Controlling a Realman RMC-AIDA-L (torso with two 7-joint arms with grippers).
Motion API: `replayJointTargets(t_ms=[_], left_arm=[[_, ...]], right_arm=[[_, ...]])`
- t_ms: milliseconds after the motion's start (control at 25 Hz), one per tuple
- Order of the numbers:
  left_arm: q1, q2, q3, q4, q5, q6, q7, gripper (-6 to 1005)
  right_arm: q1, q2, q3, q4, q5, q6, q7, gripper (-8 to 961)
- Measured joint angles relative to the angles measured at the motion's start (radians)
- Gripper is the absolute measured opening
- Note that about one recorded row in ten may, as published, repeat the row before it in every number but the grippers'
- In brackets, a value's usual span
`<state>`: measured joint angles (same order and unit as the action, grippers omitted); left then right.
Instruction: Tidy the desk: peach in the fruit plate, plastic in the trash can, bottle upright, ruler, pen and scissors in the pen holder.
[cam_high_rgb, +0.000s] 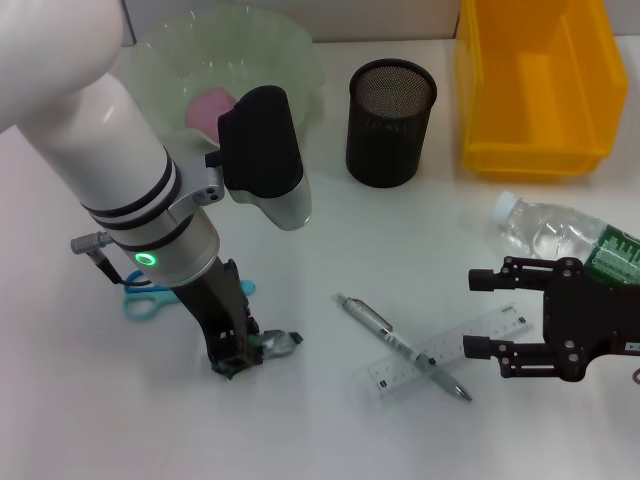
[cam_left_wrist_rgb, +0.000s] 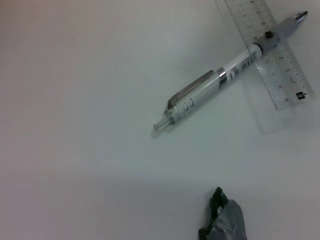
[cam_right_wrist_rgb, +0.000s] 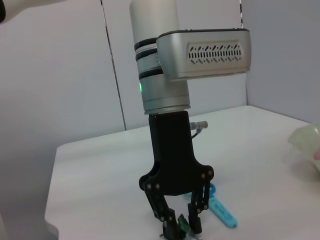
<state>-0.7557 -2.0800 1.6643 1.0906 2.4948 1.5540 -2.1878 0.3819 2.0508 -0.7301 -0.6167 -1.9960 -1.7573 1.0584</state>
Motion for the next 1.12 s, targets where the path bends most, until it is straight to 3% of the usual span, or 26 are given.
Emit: replayJointTargets(t_ms=[240,440,760,1120], left_arm=[[-0.001,0.000,0.000,0.004,0.000,-0.003,0.004,370],[-0.001,0.000,0.000,0.006,-0.001,-0.002,0.012,161],[0.000,0.000,-0.001,0.013,-0.001,0.004,0.015,61],[0.005,0.000,0.000,0.012,-0.001,0.005,0.016,34]], right_arm=[[0.000,0.000,0.000,0.000,0.002,0.000,0.000,736],[0.000,0.000,0.000,0.000,0.002,0.002,0.000,736],[-0.002,0.000,0.000,0.000,0.002,0.002,0.000,736],[-0.002,0.000,0.000,0.000,0.002,-0.003,0.000,735]])
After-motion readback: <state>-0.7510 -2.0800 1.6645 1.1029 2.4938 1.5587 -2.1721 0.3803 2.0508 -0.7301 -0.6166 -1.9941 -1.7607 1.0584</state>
